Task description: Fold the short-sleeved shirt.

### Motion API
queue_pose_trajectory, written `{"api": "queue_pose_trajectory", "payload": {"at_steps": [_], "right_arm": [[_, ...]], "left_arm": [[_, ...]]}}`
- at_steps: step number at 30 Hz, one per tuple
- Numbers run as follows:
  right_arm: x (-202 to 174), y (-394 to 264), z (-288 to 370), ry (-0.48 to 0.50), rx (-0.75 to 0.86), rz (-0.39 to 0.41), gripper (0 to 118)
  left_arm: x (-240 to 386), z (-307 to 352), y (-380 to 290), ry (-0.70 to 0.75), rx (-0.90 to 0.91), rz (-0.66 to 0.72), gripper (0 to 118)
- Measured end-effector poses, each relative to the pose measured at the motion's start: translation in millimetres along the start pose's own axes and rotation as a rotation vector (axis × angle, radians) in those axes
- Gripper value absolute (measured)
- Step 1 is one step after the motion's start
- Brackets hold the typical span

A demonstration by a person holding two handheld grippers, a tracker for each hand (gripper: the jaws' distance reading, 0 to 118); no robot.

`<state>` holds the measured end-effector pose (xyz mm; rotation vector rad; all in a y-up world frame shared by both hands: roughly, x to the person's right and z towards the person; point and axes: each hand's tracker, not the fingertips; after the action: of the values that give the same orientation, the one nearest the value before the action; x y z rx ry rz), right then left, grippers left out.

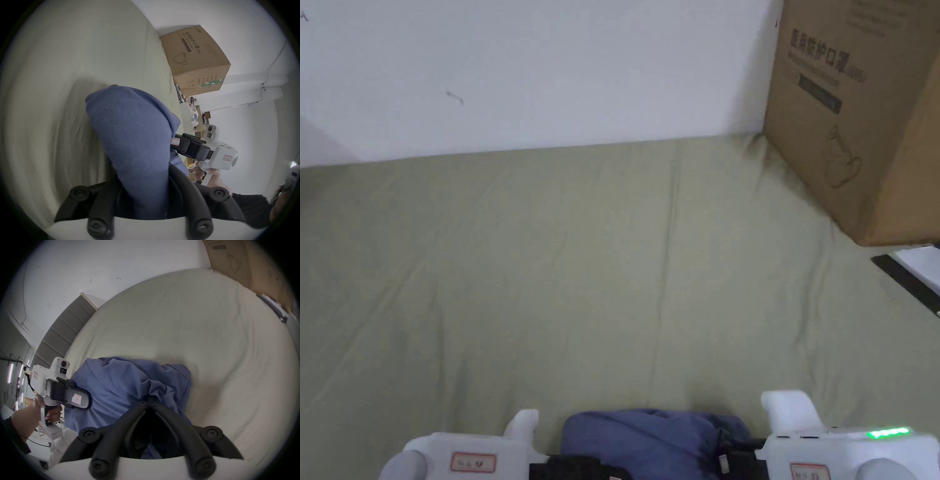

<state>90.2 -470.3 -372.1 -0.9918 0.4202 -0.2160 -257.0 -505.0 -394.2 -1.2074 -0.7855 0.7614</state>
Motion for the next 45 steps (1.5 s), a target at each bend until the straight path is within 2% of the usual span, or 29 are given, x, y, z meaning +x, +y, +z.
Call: {"api": "queue_pose_trajectory", "payload": {"at_steps": [3, 5, 7, 12, 17, 23, 24, 25, 27, 30, 33, 35, 36, 38, 39, 45], "right_arm": [[-18, -2, 21, -0.024, 0.055, 0.042, 0], [-30, -4, 35, -0.029, 0.078, 0.079, 0], [-41, -8, 47, -0.027, 0.095, 0.101, 0], [-72, -12, 56, -0.019, 0.078, 0.121, 0], [-100, -11, 49, -0.016, 0.050, 0.146, 0], [-119, -6, 43, 0.001, 0.034, 0.147, 0], [-120, -5, 43, 0.001, 0.033, 0.146, 0], [-121, -5, 44, -0.003, 0.033, 0.150, 0], [-123, -5, 45, -0.016, 0.038, 0.166, 0], [-122, -3, 50, -0.034, 0.052, 0.176, 0], [-120, -1, 58, -0.027, 0.070, 0.149, 0], [-120, -1, 65, -0.018, 0.085, 0.138, 0], [-119, -1, 69, -0.016, 0.091, 0.137, 0], [-120, -2, 77, -0.016, 0.104, 0.142, 0], [-120, -3, 81, -0.016, 0.112, 0.147, 0], [-120, -1, 125, -0.024, 0.195, 0.153, 0]], "left_arm": [[29, 33, 3, 0.022, 0.023, -0.076, 15], [36, 72, 8, 0.112, 0.047, -0.135, 15], [32, 117, 13, 0.217, 0.052, -0.137, 15], [3, 245, 31, 0.672, 0.052, -0.233, 15], [-50, 333, 42, 1.021, 0.013, -0.162, 15], [-86, 386, 51, 1.238, -0.001, -0.147, 20], [-87, 392, 52, 1.259, 0.014, -0.171, 34], [-86, 398, 48, 1.279, 0.043, -0.186, 56], [-86, 409, 48, 1.348, 0.075, -0.207, 115], [-76, 419, 37, 1.342, 0.114, -0.207, 116], [-67, 402, 22, 1.285, 0.155, -0.189, 116], [-57, 377, 9, 1.182, 0.228, -0.160, 111], [-49, 364, 2, 1.133, 0.281, -0.153, 86], [-29, 325, -19, 0.960, 0.422, -0.137, 7], [-20, 307, -28, 0.917, 0.476, -0.138, 0], [94, 202, -90, 0.707, 0.783, -0.372, 0]]}}
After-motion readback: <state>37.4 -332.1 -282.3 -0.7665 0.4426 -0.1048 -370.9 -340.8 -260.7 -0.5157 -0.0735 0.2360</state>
